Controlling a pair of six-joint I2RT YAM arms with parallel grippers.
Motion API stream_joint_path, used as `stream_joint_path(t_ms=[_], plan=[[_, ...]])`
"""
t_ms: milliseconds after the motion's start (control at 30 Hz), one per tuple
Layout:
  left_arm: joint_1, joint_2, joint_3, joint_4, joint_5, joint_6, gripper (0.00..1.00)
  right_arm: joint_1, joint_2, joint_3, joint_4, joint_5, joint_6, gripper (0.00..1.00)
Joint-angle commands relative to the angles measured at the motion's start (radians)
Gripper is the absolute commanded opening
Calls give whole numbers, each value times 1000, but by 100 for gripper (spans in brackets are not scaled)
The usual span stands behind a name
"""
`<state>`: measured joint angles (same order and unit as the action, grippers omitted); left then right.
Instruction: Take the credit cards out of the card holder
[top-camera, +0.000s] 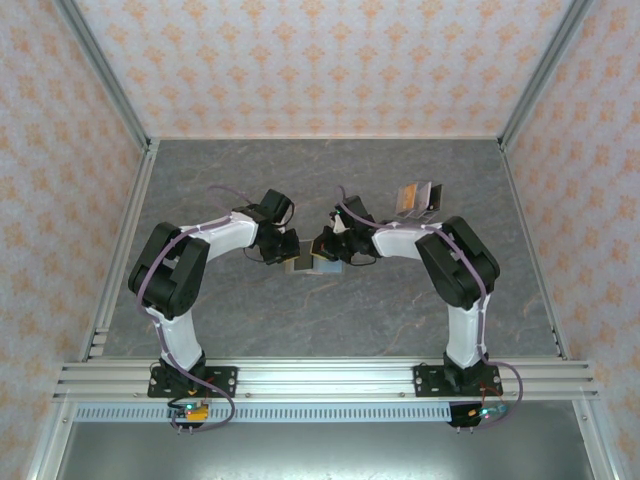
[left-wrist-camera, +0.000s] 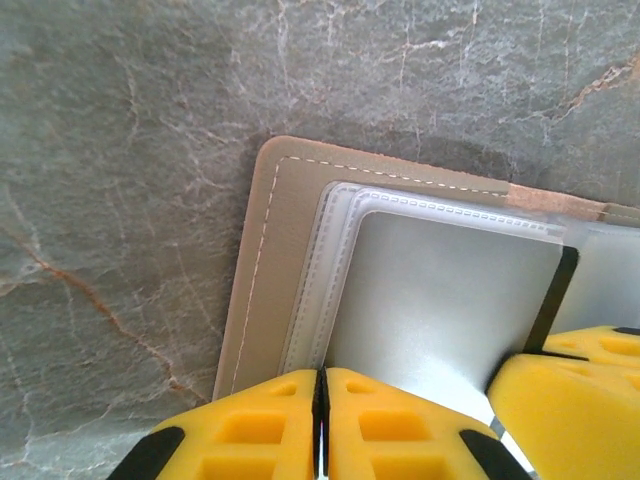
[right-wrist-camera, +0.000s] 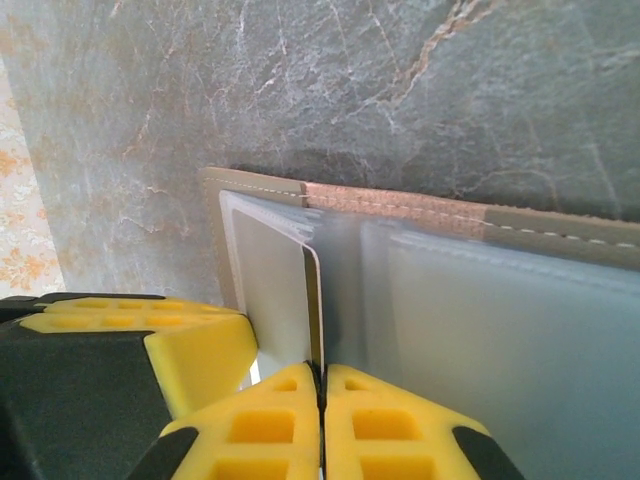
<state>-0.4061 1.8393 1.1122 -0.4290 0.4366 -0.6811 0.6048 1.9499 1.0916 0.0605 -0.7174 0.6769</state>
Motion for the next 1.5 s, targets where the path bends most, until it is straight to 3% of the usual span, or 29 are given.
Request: stream_joint_path(t_ms=[0, 367, 767, 933, 1467], plan=[[-10, 42, 0, -38, -49, -5, 12, -11, -45, -18, 32, -6, -6, 7], [-4, 49, -14, -27, -46, -11, 16, -71, -72, -84, 125, -105, -20, 8], [-4, 10, -11, -24, -39, -6, 16, -80, -66, -91, 116, -100, -31, 8], [-3, -45, -20, 95, 78, -28, 15, -80, -51, -79, 97, -95, -43, 8], [-6, 56, 15, 87, 81, -35, 10, -79, -46, -74, 98, -91, -46, 12]])
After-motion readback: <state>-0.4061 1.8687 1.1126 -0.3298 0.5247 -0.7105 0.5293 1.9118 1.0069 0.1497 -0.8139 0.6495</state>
